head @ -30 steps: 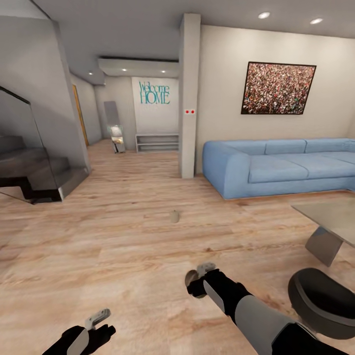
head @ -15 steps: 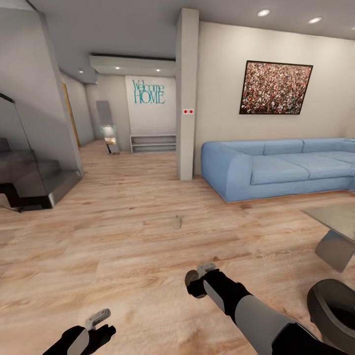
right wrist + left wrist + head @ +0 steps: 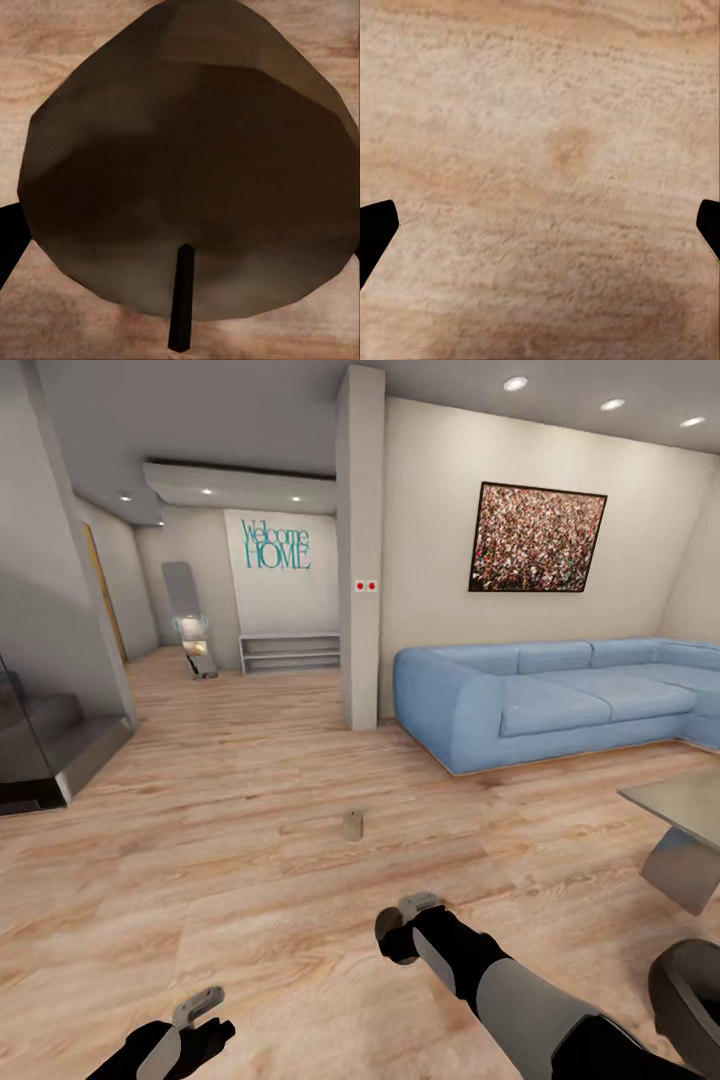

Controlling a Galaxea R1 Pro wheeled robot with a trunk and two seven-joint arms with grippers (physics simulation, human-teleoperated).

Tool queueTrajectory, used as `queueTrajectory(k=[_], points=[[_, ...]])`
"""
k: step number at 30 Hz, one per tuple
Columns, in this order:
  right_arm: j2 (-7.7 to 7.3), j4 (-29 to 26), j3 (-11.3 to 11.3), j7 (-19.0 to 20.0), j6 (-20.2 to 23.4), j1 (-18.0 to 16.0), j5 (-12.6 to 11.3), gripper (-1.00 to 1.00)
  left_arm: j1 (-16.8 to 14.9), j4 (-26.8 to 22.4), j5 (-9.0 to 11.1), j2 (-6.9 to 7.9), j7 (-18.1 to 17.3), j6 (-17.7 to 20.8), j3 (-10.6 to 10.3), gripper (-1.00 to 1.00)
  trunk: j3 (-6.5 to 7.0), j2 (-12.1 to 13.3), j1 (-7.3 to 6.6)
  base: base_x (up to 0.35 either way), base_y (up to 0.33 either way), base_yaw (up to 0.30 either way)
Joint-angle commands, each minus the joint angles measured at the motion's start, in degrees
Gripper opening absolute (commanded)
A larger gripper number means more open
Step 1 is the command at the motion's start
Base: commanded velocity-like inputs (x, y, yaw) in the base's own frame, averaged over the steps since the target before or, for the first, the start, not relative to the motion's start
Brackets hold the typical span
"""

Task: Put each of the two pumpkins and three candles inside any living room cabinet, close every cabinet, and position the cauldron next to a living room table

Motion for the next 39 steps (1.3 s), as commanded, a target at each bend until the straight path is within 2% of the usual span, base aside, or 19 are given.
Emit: queueTrajectory(k=[1,29,39], points=[[-0.02,-0.07,0.45,-0.4,0.22,-0.07,-0.72,-1.0,0.01,-0.11,0.41,0.0,0.18,0.35,0.09,1.0,-0.06,-0.03,0.02,0.285,0.238,-0.119],[-0.02,-0.07,0.31,-0.4,0.25,-0.07,-0.71,-1.0,0.01,-0.09,0.41,0.0,0.09,0.35,0.09,1.0,-0.08,-0.03,0.02,0.285,0.239,-0.281],[-0.02,-0.05,0.36,-0.4,0.27,-0.07,-0.7,-1.0,0.01,-0.13,0.41,0.0,0.09,0.35,0.0,1.0,-0.11,-0.03,0.02,0.237,0.271,-0.144]])
